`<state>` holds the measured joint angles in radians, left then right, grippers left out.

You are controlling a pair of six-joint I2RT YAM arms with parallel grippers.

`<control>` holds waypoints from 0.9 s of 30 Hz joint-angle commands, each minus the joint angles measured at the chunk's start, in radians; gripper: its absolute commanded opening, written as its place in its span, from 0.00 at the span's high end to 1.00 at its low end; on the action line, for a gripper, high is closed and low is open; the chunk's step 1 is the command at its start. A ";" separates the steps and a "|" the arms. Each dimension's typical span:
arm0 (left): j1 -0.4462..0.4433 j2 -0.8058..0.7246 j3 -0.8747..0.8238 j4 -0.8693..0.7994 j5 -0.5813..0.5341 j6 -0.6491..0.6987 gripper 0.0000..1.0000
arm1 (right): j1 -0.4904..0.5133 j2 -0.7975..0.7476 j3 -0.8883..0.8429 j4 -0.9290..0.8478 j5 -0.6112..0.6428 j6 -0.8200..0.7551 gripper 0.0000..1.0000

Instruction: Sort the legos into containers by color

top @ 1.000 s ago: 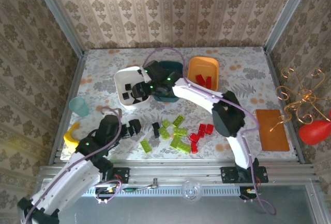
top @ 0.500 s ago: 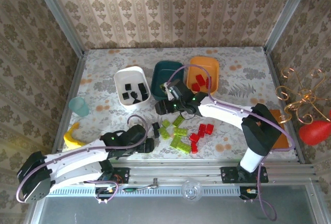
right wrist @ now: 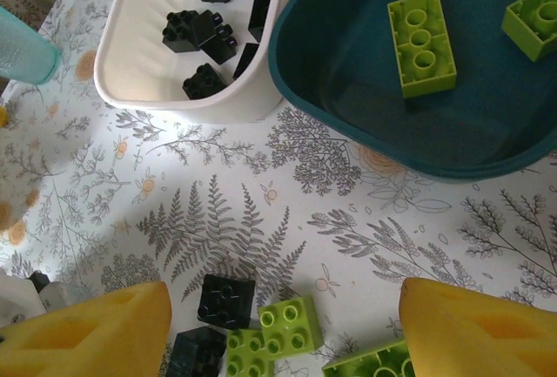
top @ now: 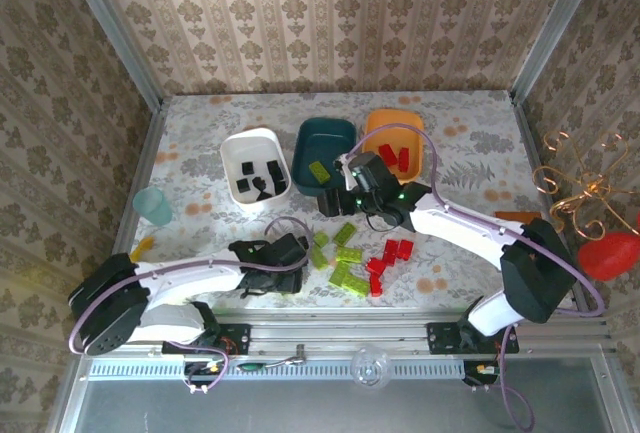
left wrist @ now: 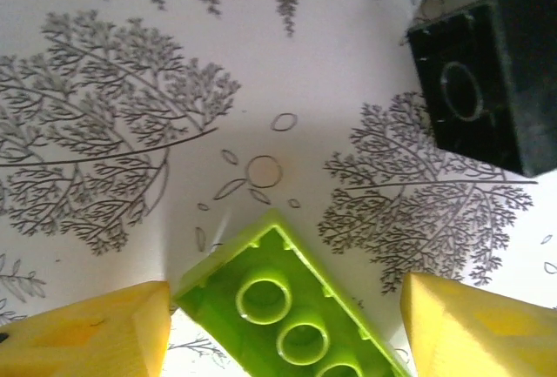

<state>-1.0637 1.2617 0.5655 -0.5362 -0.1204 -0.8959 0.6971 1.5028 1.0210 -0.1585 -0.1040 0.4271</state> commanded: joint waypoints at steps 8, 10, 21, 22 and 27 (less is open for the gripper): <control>-0.093 0.063 0.108 0.083 0.003 0.054 0.28 | -0.019 -0.044 -0.053 0.036 0.001 0.020 0.28; -0.096 0.072 0.109 0.082 -0.001 0.056 0.28 | -0.021 -0.050 -0.057 0.039 0.000 0.022 0.29; -0.187 0.186 0.145 -0.032 -0.090 0.060 0.38 | -0.054 -0.087 -0.090 0.046 -0.013 0.025 0.28; -0.194 0.201 0.145 -0.031 -0.092 0.058 0.40 | -0.057 -0.091 -0.093 0.046 -0.016 0.026 0.28; -0.227 0.245 0.150 -0.009 -0.110 0.048 0.50 | -0.066 -0.098 -0.099 0.048 -0.019 0.030 0.28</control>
<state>-1.2766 1.4727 0.7143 -0.5171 -0.2043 -0.8452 0.6376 1.4368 0.9344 -0.1276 -0.1097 0.4461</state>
